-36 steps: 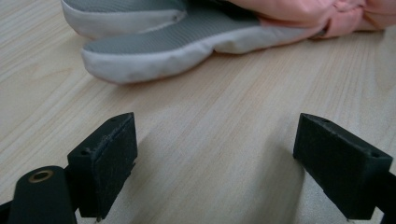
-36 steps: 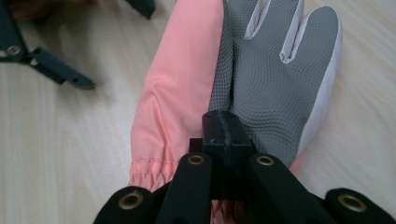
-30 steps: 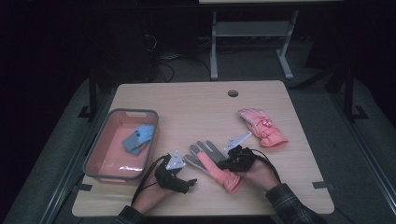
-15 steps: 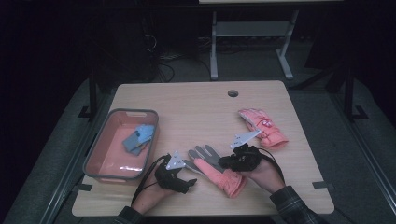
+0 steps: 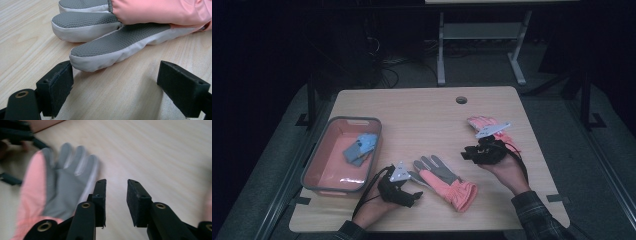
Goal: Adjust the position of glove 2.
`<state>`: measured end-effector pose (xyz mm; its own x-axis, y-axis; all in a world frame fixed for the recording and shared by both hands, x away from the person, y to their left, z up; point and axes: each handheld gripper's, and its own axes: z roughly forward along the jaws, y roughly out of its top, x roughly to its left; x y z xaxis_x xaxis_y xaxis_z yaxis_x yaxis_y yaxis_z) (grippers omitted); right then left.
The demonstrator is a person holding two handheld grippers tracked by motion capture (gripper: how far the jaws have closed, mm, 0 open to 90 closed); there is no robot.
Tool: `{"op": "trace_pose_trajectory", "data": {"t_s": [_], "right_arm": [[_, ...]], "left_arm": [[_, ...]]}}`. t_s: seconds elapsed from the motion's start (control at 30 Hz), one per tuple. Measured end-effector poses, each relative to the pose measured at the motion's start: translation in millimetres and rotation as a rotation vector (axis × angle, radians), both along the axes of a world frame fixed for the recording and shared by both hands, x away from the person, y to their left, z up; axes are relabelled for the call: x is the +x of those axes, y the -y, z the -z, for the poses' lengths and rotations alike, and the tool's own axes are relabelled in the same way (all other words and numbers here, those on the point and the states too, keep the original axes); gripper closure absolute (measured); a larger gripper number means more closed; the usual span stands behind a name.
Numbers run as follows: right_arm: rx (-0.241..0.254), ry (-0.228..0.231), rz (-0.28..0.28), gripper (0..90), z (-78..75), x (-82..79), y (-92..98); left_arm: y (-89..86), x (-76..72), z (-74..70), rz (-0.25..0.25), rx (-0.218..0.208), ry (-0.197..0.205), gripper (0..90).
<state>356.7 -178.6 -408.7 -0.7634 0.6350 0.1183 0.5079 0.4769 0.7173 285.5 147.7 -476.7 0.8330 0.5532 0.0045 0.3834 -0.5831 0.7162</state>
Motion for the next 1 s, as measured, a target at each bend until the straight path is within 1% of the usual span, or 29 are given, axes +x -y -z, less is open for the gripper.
{"op": "trace_pose_trajectory", "data": {"t_s": [0.03, 0.07, 0.13, 0.2, 0.23, 0.33, 0.37, 0.57, 0.63, 0.77, 0.87, 0.93, 1.0], "right_arm": [[-0.009, -0.001, 0.008, 66.5, -0.5, 3.4, 2.5], [-0.017, 0.005, 0.029, 66.1, -0.9, 9.0, 6.9], [-0.017, 0.001, 0.062, 65.3, -1.2, 16.7, 15.2], [-0.031, 0.002, 0.082, 64.5, -0.1, 22.1, 22.6], [-0.032, 0.003, 0.103, 64.5, 0.7, 25.4, 28.5], [-0.027, -0.004, 0.144, 63.0, 2.4, 31.2, 41.0], [-0.027, -0.013, 0.16, 63.0, 3.1, 33.8, 45.4], [-0.032, -0.002, 0.227, 60.1, 4.2, 48.2, 63.1], [-0.036, -0.013, 0.247, 59.1, 5.5, 52.1, 67.6], [-0.055, -0.017, 0.276, 56.8, 12.6, 59.8, 75.4], [-0.058, -0.025, 0.3, 55.9, 17.8, 63.7, 82.0], [-0.056, -0.039, 0.305, 55.7, 21.4, 65.4, 84.7], [-0.069, -0.046, 0.294, 57.1, 25.8, 66.5, 85.5]], "left_arm": [[0.0, 0.0, 0.0, 0.0, 0.0, -0.001, 12.8], [0.2, -0.3, 0.1, -0.002, -0.003, -0.005, 12.8], [0.2, -0.3, 0.1, -0.002, -0.003, -0.005, 12.8], [0.3, -0.5, 0.2, -0.004, -0.005, -0.007, 12.8], [0.3, -0.5, 0.1, -0.004, -0.004, -0.006, 12.8], [0.2, -0.4, 0.1, -0.004, -0.004, -0.006, 12.8], [0.3, -0.4, 0.1, -0.004, -0.004, -0.006, 12.8], [0.5, -0.2, 0.2, -0.003, -0.006, -0.008, 12.8], [0.5, -0.2, 0.2, -0.003, -0.005, -0.008, 12.8], [0.4, 0.0, 0.1, -0.002, -0.004, -0.005, 12.8], [0.5, -0.2, 0.2, -0.003, -0.006, -0.008, 12.8], [0.5, -0.2, 0.2, -0.003, -0.006, -0.008, 12.8], [0.4, 0.0, 0.1, -0.002, -0.003, -0.005, 12.8]]}}
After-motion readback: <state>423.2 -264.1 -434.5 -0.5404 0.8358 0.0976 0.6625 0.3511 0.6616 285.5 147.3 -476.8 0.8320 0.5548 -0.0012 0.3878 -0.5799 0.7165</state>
